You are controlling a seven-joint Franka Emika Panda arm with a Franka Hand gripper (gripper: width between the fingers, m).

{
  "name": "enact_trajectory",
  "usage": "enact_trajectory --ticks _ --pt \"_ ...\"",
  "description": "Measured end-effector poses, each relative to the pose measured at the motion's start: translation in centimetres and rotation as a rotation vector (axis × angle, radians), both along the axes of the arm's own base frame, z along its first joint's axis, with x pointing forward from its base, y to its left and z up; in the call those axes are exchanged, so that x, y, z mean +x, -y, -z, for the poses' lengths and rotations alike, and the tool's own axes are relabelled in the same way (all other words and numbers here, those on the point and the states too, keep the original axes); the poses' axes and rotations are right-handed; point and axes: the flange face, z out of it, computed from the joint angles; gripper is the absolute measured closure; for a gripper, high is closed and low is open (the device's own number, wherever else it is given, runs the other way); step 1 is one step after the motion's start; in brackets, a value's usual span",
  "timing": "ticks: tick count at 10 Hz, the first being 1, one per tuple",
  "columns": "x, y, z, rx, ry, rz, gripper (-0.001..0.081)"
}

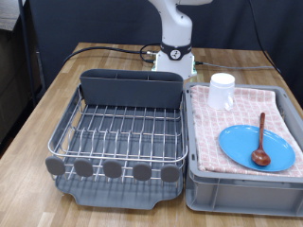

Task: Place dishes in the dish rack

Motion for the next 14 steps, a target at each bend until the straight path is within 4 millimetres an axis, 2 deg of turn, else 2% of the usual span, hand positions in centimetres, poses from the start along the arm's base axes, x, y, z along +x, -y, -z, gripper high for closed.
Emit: enact_trajectory --ticks 2,6,8,9,11,14 --pt "0.8 -0.5 0.3 0.001 0.007 0.032 0.0004" --pt "5.6 -4.8 2.7 0.003 0.065 0.188 0.0004" --pt "7.5 -7.2 3.5 -0.016 0.061 0.219 0.0004" --pt "8.8 -7.7 3.5 -0.018 0.049 0.222 0.0004" --pt "8.7 -7.9 3.6 -0.023 0.045 0.229 0.0004" --pt "8.5 -11.0 3.5 -0.071 0.061 0.235 0.0004"
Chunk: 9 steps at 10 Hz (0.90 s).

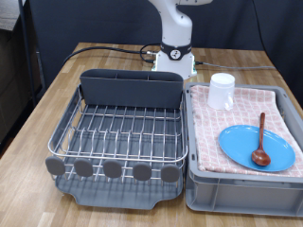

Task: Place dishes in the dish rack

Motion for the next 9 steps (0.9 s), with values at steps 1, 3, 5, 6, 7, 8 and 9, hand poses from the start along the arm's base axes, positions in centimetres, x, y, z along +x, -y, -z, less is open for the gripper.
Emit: enact_trajectory --ticks 1,3,5,6,7,8,9 --pt "0.0 -1.4 0.0 -0.017 0.013 0.003 0.0004" --pt "0.2 -4.0 0.1 -0.025 0.051 0.026 0.0004" --pt "1.1 -5.5 0.8 -0.018 0.077 0.047 0.0004" --pt "1.7 -5.8 1.4 -0.009 0.087 0.051 0.0004" --pt "2.6 -5.9 2.1 0.001 0.098 0.049 0.0004" --pt "3.5 -6.0 3.0 0.005 0.113 0.044 0.0004" --pt "4.4 -6.2 4.0 0.007 0.131 0.036 0.0004"
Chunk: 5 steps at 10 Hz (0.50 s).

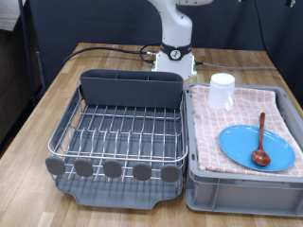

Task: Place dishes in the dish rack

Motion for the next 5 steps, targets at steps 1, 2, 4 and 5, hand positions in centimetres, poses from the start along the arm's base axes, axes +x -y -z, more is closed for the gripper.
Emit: enact_trajectory --ticks 1,2,4,5 --pt "0.8 -0.3 1.2 -0.019 0.025 0.000 0.0004" --pt "1.4 -0.9 2.7 -0.028 0.048 0.009 0.0004" --pt "2.0 -1.3 3.6 -0.029 0.058 0.019 0.0004" --pt "2.0 -1.5 3.9 -0.033 0.057 0.003 0.0004"
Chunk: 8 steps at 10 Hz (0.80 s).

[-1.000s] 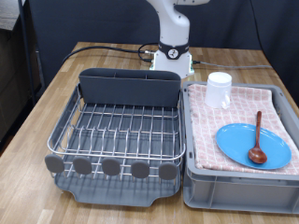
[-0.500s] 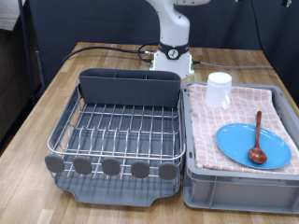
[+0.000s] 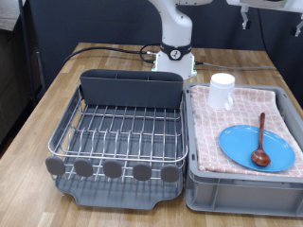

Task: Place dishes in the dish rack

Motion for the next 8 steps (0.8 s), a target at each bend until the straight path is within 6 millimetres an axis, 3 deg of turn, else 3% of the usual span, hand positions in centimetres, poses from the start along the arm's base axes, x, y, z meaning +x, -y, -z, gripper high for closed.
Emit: enact_trajectory --ticks 5,8 --pt "1.0 -4.5 5.9 -0.082 0.054 -0.017 0.0004" --pt "1.6 -5.8 9.0 -0.057 0.084 0.005 0.0004"
